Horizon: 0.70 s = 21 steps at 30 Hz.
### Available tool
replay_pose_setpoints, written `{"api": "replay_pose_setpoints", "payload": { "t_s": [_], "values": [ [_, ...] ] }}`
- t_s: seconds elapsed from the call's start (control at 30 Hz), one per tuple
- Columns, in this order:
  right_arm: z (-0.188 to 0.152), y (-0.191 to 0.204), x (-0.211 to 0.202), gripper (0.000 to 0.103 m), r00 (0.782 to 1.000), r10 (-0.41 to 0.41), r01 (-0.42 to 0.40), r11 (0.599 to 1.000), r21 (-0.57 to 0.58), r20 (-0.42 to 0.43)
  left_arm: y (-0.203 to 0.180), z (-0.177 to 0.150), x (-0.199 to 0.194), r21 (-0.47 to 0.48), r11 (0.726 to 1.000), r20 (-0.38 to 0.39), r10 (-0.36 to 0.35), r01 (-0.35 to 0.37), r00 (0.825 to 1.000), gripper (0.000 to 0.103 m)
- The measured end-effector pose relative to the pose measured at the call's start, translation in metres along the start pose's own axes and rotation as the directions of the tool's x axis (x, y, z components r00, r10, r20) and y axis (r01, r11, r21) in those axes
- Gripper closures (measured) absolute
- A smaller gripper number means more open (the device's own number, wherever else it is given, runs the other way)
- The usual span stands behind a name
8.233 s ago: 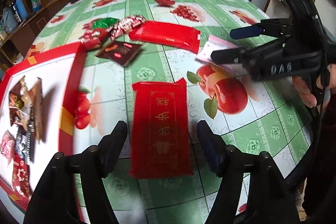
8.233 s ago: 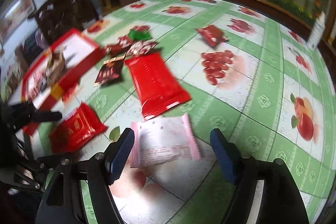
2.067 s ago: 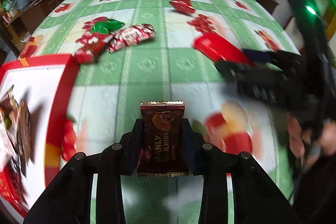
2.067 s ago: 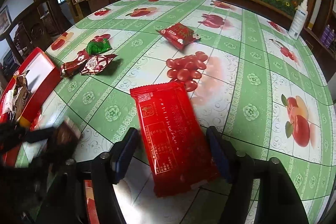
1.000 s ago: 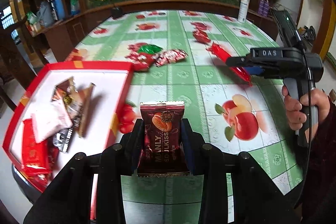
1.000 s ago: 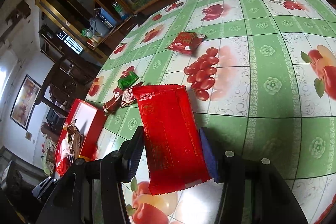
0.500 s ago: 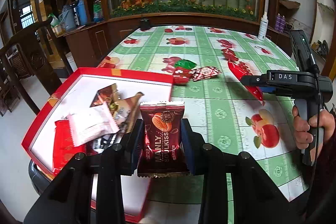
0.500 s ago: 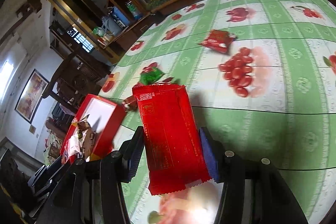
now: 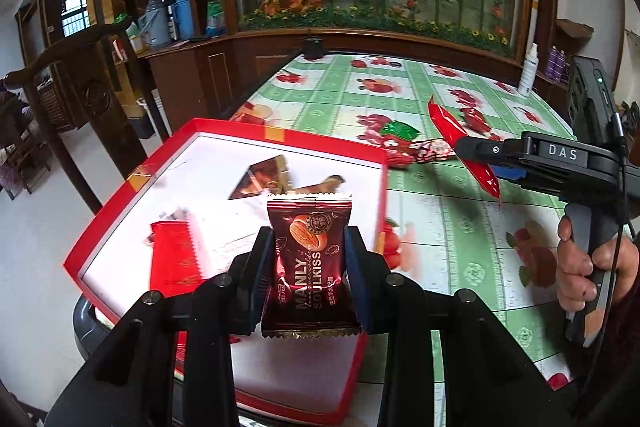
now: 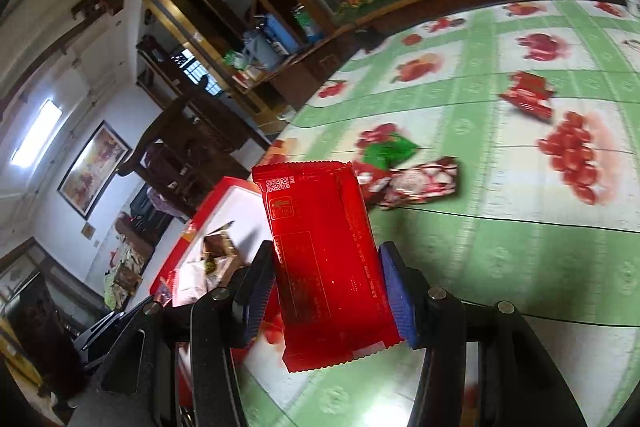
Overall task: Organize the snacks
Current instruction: 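Carry both packets over the white box and open both grippers to drop them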
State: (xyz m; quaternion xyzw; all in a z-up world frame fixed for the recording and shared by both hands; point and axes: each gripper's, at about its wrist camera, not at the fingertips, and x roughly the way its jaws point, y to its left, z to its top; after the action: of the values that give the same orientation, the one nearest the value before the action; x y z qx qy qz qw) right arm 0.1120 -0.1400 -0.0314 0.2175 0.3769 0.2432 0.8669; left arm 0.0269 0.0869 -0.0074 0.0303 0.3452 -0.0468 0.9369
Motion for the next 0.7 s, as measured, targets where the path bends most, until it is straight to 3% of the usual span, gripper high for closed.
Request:
{"api": "replay_pose_setpoints", "payload": {
  "t_s": [0.27,0.5,0.57,0.63,0.7],
  "values": [
    [-0.003,0.032,0.024,0.05,0.999,0.054,-0.053,0.998,-0.04,0.008,0.042,0.001,0.007,-0.083,0.993,0.008,0.087,-0.086,0.996,0.07],
    [-0.003,0.073,0.065,0.05,0.991,0.133,-0.133,0.989,-0.062,-0.006,0.073,0.005,0.018,-0.151,0.971,0.007,0.19,-0.187,0.982,0.066],
    [-0.002,0.083,0.079,0.047,0.984,0.179,-0.179,0.983,-0.045,-0.018,0.077,0.006,0.021,-0.164,0.962,-0.003,0.22,-0.217,0.976,0.041],
    [-0.002,0.093,0.089,0.047,0.978,0.205,-0.206,0.978,-0.034,-0.027,0.08,0.005,0.019,-0.175,0.956,0.011,0.24,-0.234,0.971,0.03],
    [0.001,0.097,0.092,0.037,0.97,0.238,-0.239,0.971,-0.016,-0.038,0.079,0.005,0.018,-0.166,0.954,0.023,0.257,-0.25,0.966,0.03]
  ]
}}
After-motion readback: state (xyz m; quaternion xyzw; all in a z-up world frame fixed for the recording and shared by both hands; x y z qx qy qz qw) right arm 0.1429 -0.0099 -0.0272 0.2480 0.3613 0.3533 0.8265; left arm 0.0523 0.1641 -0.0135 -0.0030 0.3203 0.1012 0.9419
